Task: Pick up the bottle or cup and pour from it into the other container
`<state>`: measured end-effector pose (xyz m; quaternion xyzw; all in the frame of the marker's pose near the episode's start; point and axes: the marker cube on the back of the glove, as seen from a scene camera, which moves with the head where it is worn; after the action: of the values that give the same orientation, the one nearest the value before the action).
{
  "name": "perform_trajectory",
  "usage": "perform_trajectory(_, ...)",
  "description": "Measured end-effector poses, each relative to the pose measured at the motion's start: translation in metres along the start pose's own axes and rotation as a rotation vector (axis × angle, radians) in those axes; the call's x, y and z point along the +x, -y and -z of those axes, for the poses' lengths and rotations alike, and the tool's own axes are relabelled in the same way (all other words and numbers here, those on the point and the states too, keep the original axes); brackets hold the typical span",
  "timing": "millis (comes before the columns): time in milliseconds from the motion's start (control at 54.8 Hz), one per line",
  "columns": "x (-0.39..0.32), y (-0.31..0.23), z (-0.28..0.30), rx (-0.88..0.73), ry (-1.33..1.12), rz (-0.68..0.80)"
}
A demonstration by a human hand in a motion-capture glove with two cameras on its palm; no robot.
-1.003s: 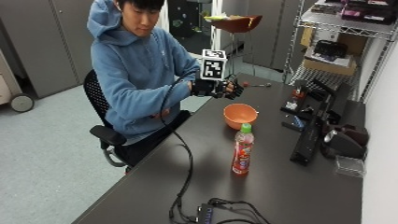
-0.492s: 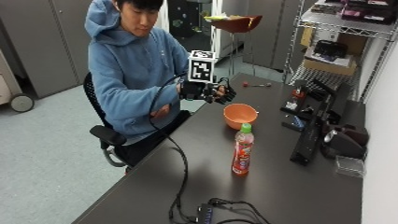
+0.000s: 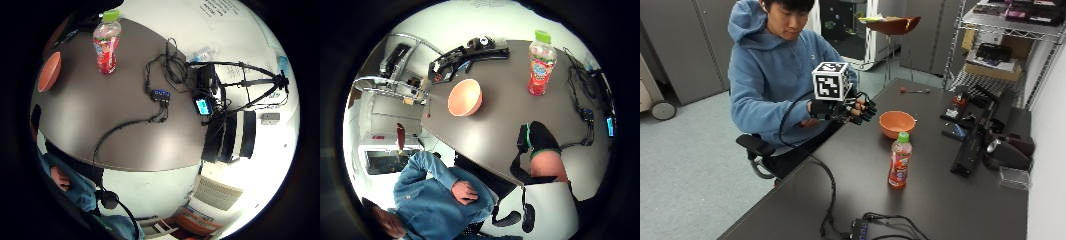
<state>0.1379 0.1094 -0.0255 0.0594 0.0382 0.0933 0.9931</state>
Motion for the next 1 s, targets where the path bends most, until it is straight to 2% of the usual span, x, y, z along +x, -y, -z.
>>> perform_trajectory(383,0.050,-0.010,-0.013,0.152,0.119,-0.010)
perform_trajectory(711,0.083,0.011,-0.042,0.309,0.281,-0.034)
perform_trajectory(1003,0.105,0.029,-0.074,0.379,0.482,-0.082)
